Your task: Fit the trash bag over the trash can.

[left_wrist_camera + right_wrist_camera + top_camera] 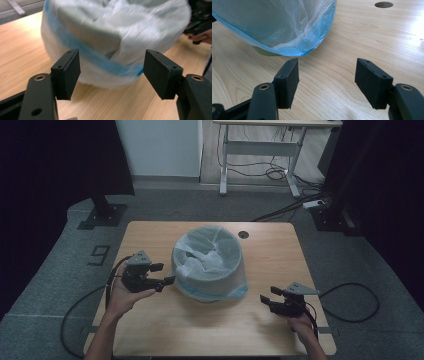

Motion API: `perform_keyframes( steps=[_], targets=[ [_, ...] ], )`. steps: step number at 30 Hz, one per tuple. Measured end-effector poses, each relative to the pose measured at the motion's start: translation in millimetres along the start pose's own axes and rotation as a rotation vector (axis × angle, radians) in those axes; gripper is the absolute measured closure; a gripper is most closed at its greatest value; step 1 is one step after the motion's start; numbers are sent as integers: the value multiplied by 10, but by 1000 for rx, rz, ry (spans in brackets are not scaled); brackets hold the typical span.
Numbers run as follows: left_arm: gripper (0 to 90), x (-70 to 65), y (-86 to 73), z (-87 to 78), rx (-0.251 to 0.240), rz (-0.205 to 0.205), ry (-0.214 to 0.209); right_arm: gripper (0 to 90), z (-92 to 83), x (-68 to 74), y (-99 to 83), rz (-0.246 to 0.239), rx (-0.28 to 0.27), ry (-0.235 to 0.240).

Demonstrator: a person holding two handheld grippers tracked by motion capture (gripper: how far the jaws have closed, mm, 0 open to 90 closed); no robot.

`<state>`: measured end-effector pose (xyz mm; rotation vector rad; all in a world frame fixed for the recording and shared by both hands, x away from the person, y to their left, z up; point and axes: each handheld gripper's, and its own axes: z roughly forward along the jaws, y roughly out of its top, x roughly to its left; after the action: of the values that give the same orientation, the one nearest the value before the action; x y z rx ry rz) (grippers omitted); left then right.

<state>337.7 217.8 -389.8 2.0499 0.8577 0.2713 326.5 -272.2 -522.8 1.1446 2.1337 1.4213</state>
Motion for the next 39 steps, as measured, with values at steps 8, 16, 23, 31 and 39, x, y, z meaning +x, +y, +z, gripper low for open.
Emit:
perform_keyframes(
  steps=[8, 16, 23, 31, 39],
  targets=[
    [302, 53, -304, 56, 19, -30, 11, 349, 7, -10, -52, -3, 18, -7],
    [304, 164, -548, 92, 26, -85, 19, 346, 14, -22, -63, -2, 23, -11],
    [308, 257, -776, 80, 26, -144, 38, 345, 20, -44, -78, -6, 33, -20],
    [310, 312, -890, 104, 41, -166, 54, 345, 21, -67, -87, -3, 37, -26],
    [310, 323, -861, 121, 31, -166, 47, 339, 38, -70, -98, -6, 44, -32]
  ],
)
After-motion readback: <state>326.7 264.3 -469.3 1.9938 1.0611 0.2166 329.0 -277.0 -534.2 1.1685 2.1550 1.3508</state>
